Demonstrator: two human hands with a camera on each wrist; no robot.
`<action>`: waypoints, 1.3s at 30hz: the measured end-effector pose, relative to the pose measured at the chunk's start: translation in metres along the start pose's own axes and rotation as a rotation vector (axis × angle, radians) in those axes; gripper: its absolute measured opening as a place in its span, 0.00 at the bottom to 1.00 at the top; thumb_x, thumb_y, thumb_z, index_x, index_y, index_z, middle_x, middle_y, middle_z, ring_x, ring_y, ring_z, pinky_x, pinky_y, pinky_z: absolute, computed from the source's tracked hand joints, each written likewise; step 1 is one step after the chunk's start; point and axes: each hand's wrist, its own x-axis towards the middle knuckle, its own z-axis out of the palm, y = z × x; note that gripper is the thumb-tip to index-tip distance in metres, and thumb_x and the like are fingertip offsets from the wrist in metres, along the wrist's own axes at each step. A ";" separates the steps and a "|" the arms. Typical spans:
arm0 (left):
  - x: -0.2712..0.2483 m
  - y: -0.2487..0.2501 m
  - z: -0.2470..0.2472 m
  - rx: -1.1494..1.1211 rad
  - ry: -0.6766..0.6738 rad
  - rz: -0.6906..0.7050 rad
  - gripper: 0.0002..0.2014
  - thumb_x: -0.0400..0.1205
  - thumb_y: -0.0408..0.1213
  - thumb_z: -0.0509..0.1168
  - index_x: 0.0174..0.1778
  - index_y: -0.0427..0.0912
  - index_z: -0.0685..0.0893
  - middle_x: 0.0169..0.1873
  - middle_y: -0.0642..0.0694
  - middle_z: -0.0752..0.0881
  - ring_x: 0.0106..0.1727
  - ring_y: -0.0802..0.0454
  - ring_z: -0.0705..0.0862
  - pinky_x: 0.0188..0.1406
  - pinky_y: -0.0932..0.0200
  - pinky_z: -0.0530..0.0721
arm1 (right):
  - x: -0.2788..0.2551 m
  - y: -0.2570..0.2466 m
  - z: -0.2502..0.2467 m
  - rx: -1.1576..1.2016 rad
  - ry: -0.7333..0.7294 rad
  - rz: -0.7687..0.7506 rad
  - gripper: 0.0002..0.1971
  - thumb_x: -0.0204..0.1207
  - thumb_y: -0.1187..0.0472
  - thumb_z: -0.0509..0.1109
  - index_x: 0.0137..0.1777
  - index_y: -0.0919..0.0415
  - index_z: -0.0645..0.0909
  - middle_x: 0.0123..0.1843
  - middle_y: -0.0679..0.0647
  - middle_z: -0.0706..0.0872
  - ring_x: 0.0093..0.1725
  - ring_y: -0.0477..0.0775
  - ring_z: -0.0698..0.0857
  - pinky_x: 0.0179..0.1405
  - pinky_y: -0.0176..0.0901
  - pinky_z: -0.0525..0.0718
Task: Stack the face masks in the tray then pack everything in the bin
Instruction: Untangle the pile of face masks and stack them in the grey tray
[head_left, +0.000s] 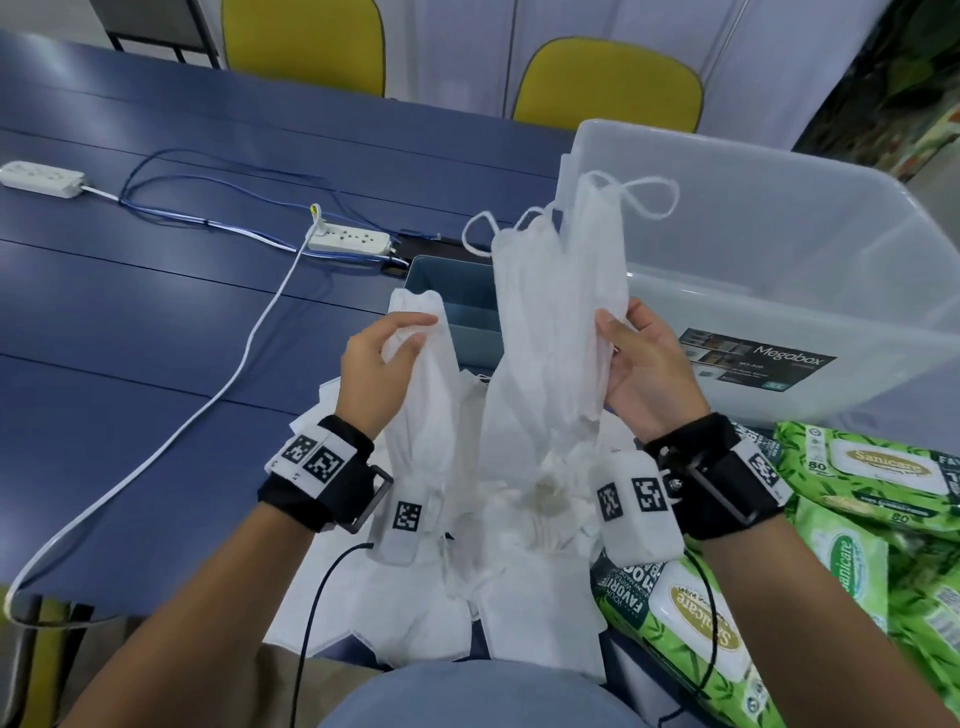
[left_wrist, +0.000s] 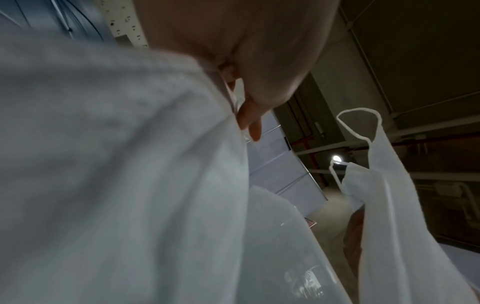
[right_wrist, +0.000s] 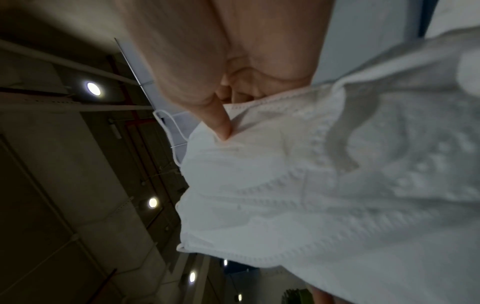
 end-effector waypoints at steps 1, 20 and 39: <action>0.001 0.004 -0.001 -0.020 0.001 -0.008 0.13 0.82 0.25 0.60 0.50 0.45 0.87 0.50 0.52 0.88 0.49 0.70 0.82 0.53 0.76 0.74 | -0.001 -0.005 0.003 0.021 -0.020 -0.016 0.07 0.82 0.69 0.61 0.53 0.61 0.78 0.50 0.55 0.89 0.49 0.54 0.88 0.57 0.55 0.84; -0.009 0.050 0.020 -0.148 -0.357 -0.125 0.12 0.75 0.29 0.73 0.53 0.40 0.84 0.50 0.44 0.88 0.51 0.49 0.87 0.58 0.44 0.85 | 0.038 -0.013 0.015 -0.137 0.265 -0.091 0.10 0.80 0.74 0.62 0.46 0.58 0.74 0.44 0.55 0.87 0.40 0.53 0.85 0.41 0.46 0.84; -0.023 0.046 0.033 -0.440 -0.366 -0.184 0.03 0.81 0.28 0.66 0.48 0.38 0.83 0.46 0.49 0.87 0.49 0.51 0.84 0.57 0.50 0.84 | -0.003 0.040 0.018 -0.254 0.095 0.150 0.18 0.76 0.63 0.73 0.64 0.65 0.76 0.55 0.60 0.87 0.50 0.55 0.88 0.50 0.50 0.87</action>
